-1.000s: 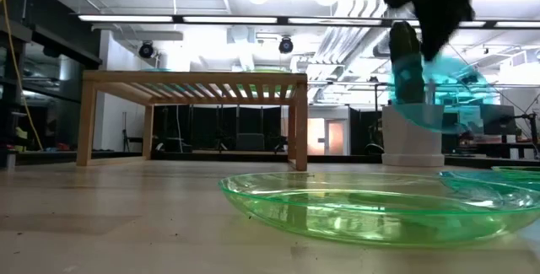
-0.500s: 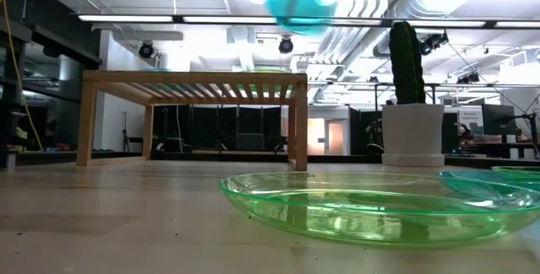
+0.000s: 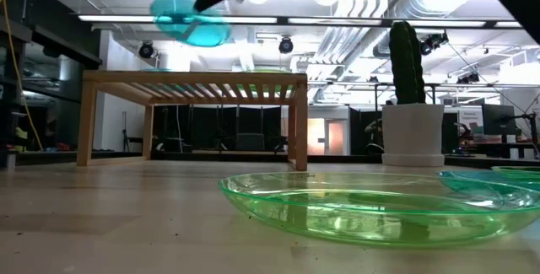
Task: Place and stack plates onto a shelf
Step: Stack the blue plate on top of the blue plate on the shelf
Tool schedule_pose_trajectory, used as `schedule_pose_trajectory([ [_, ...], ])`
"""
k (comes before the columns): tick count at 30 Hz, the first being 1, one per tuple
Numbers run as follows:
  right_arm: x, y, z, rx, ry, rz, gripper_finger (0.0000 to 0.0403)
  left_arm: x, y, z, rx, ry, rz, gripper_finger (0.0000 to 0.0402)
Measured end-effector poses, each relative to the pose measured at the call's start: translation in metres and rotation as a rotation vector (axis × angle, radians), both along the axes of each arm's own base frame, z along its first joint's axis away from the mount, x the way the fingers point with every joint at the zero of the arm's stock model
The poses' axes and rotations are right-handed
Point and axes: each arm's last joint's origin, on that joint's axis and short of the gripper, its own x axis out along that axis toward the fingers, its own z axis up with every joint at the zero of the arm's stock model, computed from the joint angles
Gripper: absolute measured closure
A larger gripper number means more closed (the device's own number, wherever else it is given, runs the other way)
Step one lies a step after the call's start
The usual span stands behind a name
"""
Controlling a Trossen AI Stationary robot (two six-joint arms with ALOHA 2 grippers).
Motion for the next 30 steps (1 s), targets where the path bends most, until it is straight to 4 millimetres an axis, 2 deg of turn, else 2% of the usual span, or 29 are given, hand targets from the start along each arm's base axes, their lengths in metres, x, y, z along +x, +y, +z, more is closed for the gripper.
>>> schedule_pose_trajectory([
  [6,0.025,-0.031,-0.028,-0.069,-0.038,-0.01,0.0403,-0.003,0.0,0.001,0.003,-0.008,0.003,0.0281],
  [12,0.036,-0.054,-0.05,0.024,-0.053,-0.001,0.0403,-0.001,0.0,0.0,0.012,0.014,0.013,0.0281],
  [16,0.043,-0.059,-0.059,0.036,-0.082,-0.002,0.0403,-0.001,0.0,-0.001,0.012,0.023,0.013,0.0281],
  [30,0.049,-0.064,-0.063,0.074,-0.143,-0.004,0.0402,0.0,0.0,-0.001,0.019,0.026,0.02,0.0281],
])
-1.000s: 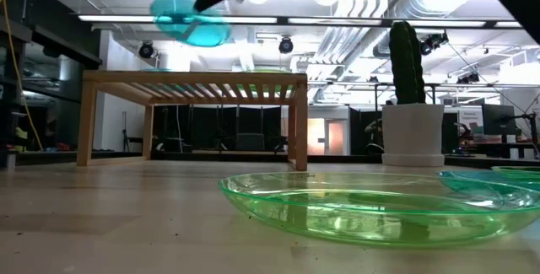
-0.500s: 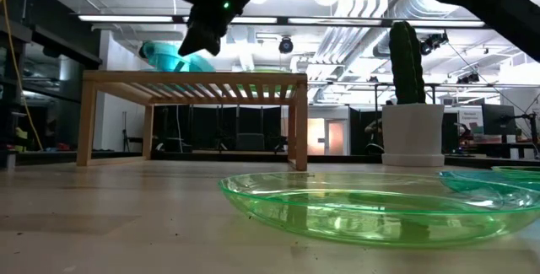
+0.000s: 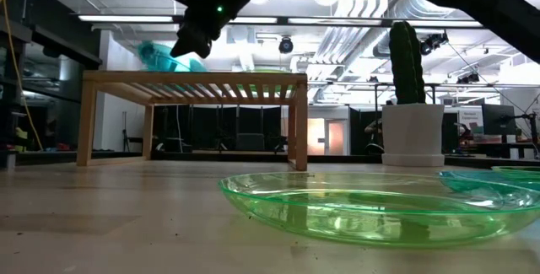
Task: Place and stack plates onto a shelf
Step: Stack the blue plate on top of the blue plate on the shelf, then stack the green plate on top of the green plate on the shelf
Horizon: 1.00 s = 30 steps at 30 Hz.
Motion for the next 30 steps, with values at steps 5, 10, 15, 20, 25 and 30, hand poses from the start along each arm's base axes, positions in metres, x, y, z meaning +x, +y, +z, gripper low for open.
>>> schedule_pose_trajectory([
  [5,0.001,-0.001,0.003,0.04,-0.054,-0.025,0.0379,0.001,0.0,-0.001,0.0,0.01,0.0,0.0281],
  [10,0.001,-0.002,0.001,0.099,-0.068,-0.046,0.0302,0.003,0.0,-0.003,0.0,0.04,-0.001,0.0281],
  [15,0.0,0.002,0.003,0.082,-0.059,-0.058,0.0223,0.003,0.0,-0.003,0.0,0.044,-0.002,0.0281],
  [20,-0.013,0.005,0.022,0.111,-0.048,-0.075,0.018,0.003,0.0,-0.003,0.0,0.047,-0.001,0.0281],
  [25,-0.044,0.011,0.048,0.248,0.051,-0.077,0.0173,0.002,0.0,-0.003,0.001,0.048,0.0,0.0281],
  [30,-0.091,0.018,0.081,0.424,0.165,-0.148,0.0172,0.004,0.0,-0.006,0.015,0.095,0.014,0.0281],
])
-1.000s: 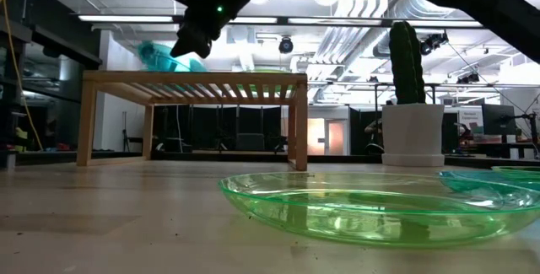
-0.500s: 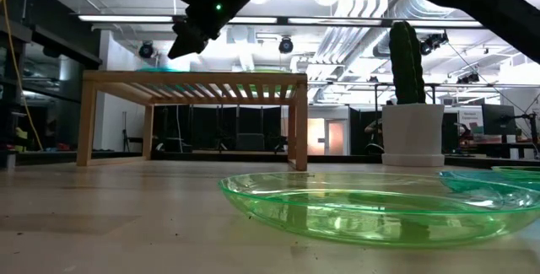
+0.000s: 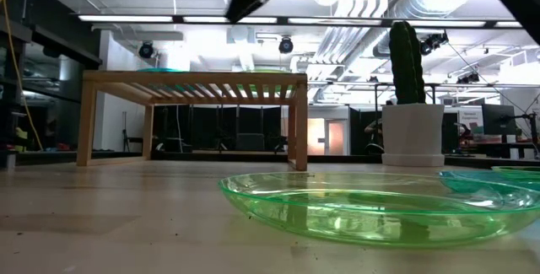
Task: Place and stack plates onto a shelf
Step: Stack the green plate on top of the green plate on the shelf
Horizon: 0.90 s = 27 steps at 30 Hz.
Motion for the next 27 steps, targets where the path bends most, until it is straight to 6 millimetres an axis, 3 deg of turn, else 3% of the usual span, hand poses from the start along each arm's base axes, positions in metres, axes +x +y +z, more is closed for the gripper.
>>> schedule_pose_trajectory([
  [5,-0.046,0.013,0.03,0.062,0.066,-0.045,0.0172,0.008,0.0,-0.008,0.007,0.105,0.004,0.0281],
  [8,-0.073,0.023,0.036,0.096,0.07,-0.066,0.0172,0.014,0.0,-0.014,0.002,0.178,-0.001,0.0281],
  [12,-0.116,0.037,0.024,0.162,-0.01,-0.136,0.0172,0.025,-0.001,-0.026,0.005,0.309,0.0,0.0281],
  [18,-0.181,0.062,-0.017,0.411,-0.283,-0.273,0.0172,0.053,-0.002,-0.051,0.087,0.538,0.024,0.0281],
  [22,-0.209,0.075,-0.031,0.601,-0.506,-0.281,0.0172,0.077,-0.005,-0.065,0.168,0.608,-0.051,0.0281],
  [27,-0.232,0.079,-0.035,0.696,-0.699,-0.287,0.0172,0.1,-0.007,-0.083,0.121,0.685,-0.127,0.0281],
])
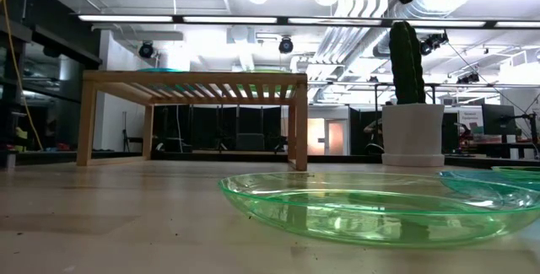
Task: Place and stack plates onto a shelf
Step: Stack the green plate on top of the green plate on the shelf
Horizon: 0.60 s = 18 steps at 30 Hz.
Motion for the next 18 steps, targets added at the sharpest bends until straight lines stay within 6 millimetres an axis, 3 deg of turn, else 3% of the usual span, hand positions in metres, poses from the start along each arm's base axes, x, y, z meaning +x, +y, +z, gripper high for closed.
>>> schedule_pose_trajectory([
  [9,-0.013,-0.004,0.007,-0.054,-0.044,-0.061,0.0172,0.019,-0.003,-0.017,-0.183,0.071,-0.047,0.0281],
  [13,-0.012,-0.004,0.006,-0.076,-0.032,-0.056,0.0172,0.034,-0.021,-0.046,-0.366,0.277,-0.174,0.0281],
  [18,-0.013,-0.004,0.001,-0.089,0.025,-0.052,0.0172,0.054,-0.057,-0.093,-0.599,0.552,-0.236,0.0281],
])
